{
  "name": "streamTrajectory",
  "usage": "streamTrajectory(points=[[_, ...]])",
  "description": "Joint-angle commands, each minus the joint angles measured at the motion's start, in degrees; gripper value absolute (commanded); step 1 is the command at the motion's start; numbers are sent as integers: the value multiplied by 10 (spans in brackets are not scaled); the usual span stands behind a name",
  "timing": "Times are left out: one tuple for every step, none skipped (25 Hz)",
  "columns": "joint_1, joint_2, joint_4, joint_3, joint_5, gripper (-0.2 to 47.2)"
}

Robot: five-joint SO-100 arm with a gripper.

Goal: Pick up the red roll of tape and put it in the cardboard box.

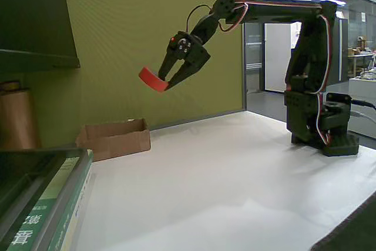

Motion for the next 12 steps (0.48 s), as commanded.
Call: streamTrajectory(points=[[0,-16,-11,-47,-10,1],[-2,-33,-11,-62,-11,1],[-2,-52,-11,-78,-11,1],[-3,-70,-11,-96,-11,1],[-3,-91,-11,-114,-11,1],[-2,-111,-11,-134,-12,1],[0,-132,-11,-156,-12,1],[1,-153,-11,-179,-11,1],[3,-173,-12,-201,-11,1],[4,-192,-13,-223,-11,1],[4,-210,-17,-242,-11,1],[4,-224,-20,-258,-11,1]])
